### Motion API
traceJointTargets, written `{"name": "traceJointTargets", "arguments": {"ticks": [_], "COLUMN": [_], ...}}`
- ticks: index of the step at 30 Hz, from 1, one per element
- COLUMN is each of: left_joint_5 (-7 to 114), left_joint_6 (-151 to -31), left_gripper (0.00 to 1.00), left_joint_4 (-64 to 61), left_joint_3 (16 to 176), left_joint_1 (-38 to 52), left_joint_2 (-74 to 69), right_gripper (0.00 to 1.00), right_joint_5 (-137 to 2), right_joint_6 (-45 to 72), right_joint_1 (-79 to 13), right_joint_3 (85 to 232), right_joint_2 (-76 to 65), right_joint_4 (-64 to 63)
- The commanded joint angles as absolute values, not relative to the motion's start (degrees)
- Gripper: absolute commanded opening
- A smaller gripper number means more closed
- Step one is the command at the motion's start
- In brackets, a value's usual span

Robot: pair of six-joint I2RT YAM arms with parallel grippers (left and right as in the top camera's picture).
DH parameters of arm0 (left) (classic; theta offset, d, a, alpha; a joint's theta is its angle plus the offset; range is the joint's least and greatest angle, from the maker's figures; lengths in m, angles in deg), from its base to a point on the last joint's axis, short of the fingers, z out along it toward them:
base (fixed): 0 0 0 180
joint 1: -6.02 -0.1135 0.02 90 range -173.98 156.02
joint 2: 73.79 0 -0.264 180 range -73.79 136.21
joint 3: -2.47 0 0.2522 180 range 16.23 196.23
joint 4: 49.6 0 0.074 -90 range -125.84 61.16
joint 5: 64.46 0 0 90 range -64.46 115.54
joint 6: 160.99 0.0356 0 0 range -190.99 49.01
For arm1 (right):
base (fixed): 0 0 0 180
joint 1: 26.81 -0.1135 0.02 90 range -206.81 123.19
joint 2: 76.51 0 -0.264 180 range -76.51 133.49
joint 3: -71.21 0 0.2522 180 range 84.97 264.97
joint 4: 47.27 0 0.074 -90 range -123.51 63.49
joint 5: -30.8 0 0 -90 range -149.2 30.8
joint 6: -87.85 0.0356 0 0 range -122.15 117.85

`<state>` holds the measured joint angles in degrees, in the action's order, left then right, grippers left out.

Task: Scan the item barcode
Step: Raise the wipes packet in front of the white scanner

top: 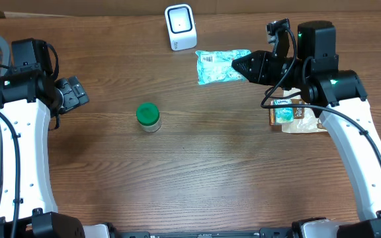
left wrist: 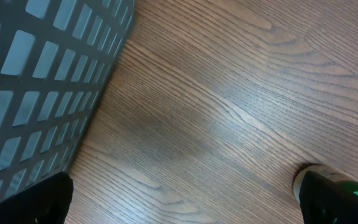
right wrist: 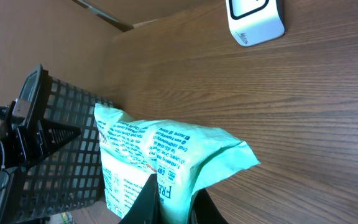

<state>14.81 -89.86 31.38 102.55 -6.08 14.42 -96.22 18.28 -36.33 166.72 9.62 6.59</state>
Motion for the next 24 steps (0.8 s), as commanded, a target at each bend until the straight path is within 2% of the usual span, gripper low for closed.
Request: {"name": "traceJointTargets", "arguments": {"ticks": [1, 6, 11, 14, 18, 24], "left_joint_5": [15.1, 15.1, 15.1, 15.1, 15.1, 15.1], "left_joint_6": [-88.8, -88.8, -88.8, -88.8, -88.8, -88.8], "left_gripper": [1.00, 0.99, 1.00, 1.00, 1.00, 1.00], "left_joint_4": [31.2, 31.2, 31.2, 31.2, 31.2, 31.2], "left_joint_3": [102.6, 102.6, 102.6, 102.6, 102.6, 102.6], "left_joint_1": [-5.9, -5.9, -5.9, -5.9, -5.9, -5.9], "left_joint_2": [14.3, 14.3, 14.3, 14.3, 14.3, 14.3], "right_gripper": [0.04, 0.04, 0.04, 0.04, 0.04, 0.04], "right_joint_5": [-95.9, -81.6, -62.2, -48.1, -29.2, -17.6], "right_joint_6": [19.3, 20.6, 14.3, 7.8, -7.6, -30.2], "right_joint_1": [-37.9, -44.4, -51.2, -55.2, -59.0, -60.4], "right_joint_3": [167.6, 170.9, 188.3, 197.2, 198.9, 198.9], "right_joint_2": [8.3, 8.5, 14.2, 20.0, 26.8, 38.9], "right_joint_4": [5.2, 5.7, 14.6, 15.4, 2.9, -16.6]}}
